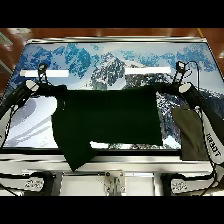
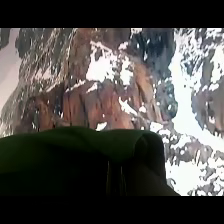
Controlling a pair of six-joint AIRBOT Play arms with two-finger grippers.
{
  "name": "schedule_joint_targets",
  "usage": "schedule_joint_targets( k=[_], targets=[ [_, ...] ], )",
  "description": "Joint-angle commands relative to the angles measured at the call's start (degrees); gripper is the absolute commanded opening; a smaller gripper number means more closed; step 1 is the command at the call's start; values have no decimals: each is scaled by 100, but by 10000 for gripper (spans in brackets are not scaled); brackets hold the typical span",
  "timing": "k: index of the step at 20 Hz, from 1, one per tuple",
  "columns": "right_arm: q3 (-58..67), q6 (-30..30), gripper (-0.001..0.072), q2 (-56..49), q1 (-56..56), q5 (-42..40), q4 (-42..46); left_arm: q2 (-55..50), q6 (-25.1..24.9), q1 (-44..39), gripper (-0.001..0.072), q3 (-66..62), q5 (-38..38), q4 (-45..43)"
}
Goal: Fold the shirts.
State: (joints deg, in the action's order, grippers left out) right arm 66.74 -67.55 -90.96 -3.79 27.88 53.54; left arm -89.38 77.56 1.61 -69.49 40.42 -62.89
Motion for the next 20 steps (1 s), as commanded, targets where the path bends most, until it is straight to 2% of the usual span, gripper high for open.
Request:
schedule_joint_targets(
  k=[1, 2, 4, 10, 11, 12, 13, 14, 15, 18, 20],
  targets=[
    [-2, -643, 62, 39, -236, 1537, 481, -50, 15, 146, 46, -87, 2111, -544],
    [-2, -984, 62, 28, -304, 1799, 850, -87, 31, 146, 46, -79, 2461, -761],
    [-9, -1314, 63, -2, -341, 2181, 1316, -103, 44, 144, 46, 59, 2562, -804],
    [-9, -1480, 72, -420, -168, 2605, 1290, -114, 334, 138, 47, 155, 2306, -807],
    [-2, -1486, 180, -413, -170, 2592, 1281, -109, 415, 149, 80, 138, 2356, -809],
    [7, -1491, 396, -358, -188, 2603, 1279, -98, 442, 184, 235, 98, 2459, -807],
    [26, -1480, 547, -236, -225, 2719, 1285, -70, 466, 243, 413, 13, 2658, -807],
    [90, -1375, 566, -50, -273, 2949, 1346, -17, 468, 321, 528, -98, 2927, -807],
    [170, -1255, 566, 157, -354, 3215, 1491, 74, 437, 424, 560, -238, 3287, -813],
    [293, -1158, 566, 975, -822, 4284, 2632, 647, 229, 850, 560, -291, 4236, -811],
    [238, -1027, 566, 1329, -1392, 5077, 3018, 1259, 57, 1169, 566, 223, 4507, -807]
  ],
)
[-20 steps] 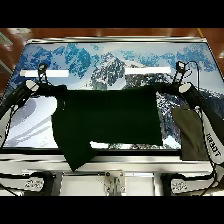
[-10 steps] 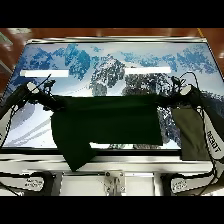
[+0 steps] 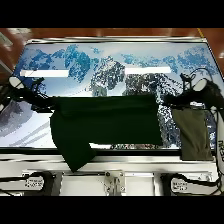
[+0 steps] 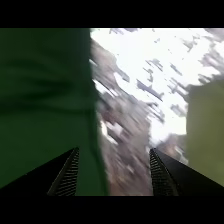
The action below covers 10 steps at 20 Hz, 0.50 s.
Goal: Fold the shirts.
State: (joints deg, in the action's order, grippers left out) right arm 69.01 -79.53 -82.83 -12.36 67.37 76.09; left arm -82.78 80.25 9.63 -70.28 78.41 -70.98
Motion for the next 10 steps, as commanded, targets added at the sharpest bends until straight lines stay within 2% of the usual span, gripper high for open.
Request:
schedule_joint_targets(
  k=[1, 3, 5, 7, 10],
  targets=[
    [-109, 289, 566, 643, -905, 1436, 658, 973, -225, 544, 623, 822, 664, 2],
    [-549, 302, 566, 885, -1639, 1342, -151, 1631, -269, 894, 678, 2033, 450, 9],
    [-966, 507, 566, 988, -2127, 1298, -863, 2061, -579, 1224, 677, 3029, 304, 50],
    [-1220, 603, 566, 990, -2234, 1231, -951, 2197, -824, 1456, 676, 3681, 125, 197],
    [-1467, 643, 566, 990, -2168, 1032, -981, 2179, -933, 1484, 666, 4251, -544, 662]
  ],
)
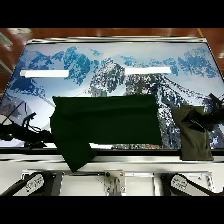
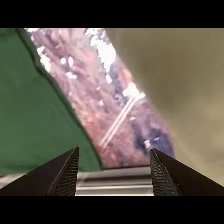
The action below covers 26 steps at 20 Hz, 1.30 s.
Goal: Fold the shirts.
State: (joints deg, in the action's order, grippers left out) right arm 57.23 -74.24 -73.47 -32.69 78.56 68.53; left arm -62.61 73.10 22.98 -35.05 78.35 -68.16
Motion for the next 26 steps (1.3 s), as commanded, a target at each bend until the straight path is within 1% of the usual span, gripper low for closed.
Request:
schedule_joint_targets(
  k=[1, 3, 5, 7, 11, 12, 13, 14, 16, 17, 19, 21, 22, 26],
  targets=[
    [-354, 111, 566, 55, -98, -175, -227, 157, -219, 127, 666, 837, -752, 476],
    [-472, 103, 566, 55, -66, -291, -306, 83, -227, 81, 666, 986, -975, 518],
    [-605, 105, 566, 55, -66, -334, -310, -72, -389, 52, 666, 1034, -1027, 656],
    [-750, 94, 566, 55, -66, -389, -319, -219, -409, -46, 666, 1034, -1202, 791],
    [-1080, 4, 565, 55, -66, -400, -422, -503, -411, -472, 661, 1034, -1668, 1051],
    [-1161, -9, 565, 55, -66, -402, -422, -579, -411, -579, 638, 1034, -1720, 1154],
    [-1237, -11, 565, 55, -66, -402, -420, -649, -411, -678, 511, 1034, -1735, 1244],
    [-1322, -11, 565, 55, -66, -400, -422, -704, -409, -754, 322, 1034, -1731, 1314],
    [-1517, -9, 566, 55, -66, -339, -422, -715, -411, -789, 71, 1021, -1652, 1384],
    [-1609, -2, 566, 55, -66, -297, -422, -708, -420, -776, 46, 1014, -1585, 1379],
    [-1773, 129, 601, 55, -66, -149, -422, -658, -452, -706, 47, 1014, -1480, 1377],
    [-1875, 269, 604, 55, -66, -33, -424, -577, -459, -612, 46, 1014, -1414, 1377],
    [-1930, 291, 629, 55, -66, -39, -428, -520, -481, -577, 46, 1014, -1381, 1377],
    [-2197, 299, 629, 55, -66, -420, -691, -332, -560, -533, 46, 1014, -1244, 1379]
  ],
)
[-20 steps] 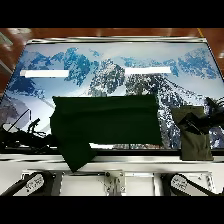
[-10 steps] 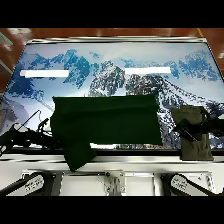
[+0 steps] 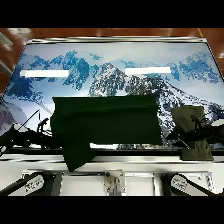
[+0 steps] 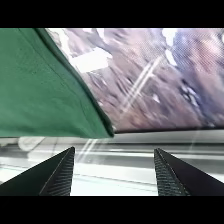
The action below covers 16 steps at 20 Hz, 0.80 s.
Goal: Fold the shirts.
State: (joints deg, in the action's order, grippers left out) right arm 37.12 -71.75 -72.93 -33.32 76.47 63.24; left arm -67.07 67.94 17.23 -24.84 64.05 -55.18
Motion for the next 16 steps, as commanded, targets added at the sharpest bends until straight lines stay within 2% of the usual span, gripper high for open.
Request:
schedule_joint_targets(
  k=[1, 5, 12, 13, 14, 16],
  targets=[
    [-251, 46, 627, 0, -2, -334, -199, 138, -44, 42, 47, -7, 214, 81],
    [-496, 188, 626, -2, -2, -643, -743, 149, -44, 37, 47, -7, 264, 90],
    [-1134, 323, 614, -31, 0, -1174, -984, 149, -42, 37, 47, -7, 249, 90],
    [-1167, 328, 550, -39, -2, -1287, -1043, 149, -44, 37, 47, -7, 249, 90],
    [-1167, 326, 543, -48, -2, -1381, -1088, 149, -44, 37, 47, -7, 251, 90],
    [-1165, 328, 394, -48, 0, -1530, -1178, 149, -44, 37, 46, -7, 238, 90]
  ],
)
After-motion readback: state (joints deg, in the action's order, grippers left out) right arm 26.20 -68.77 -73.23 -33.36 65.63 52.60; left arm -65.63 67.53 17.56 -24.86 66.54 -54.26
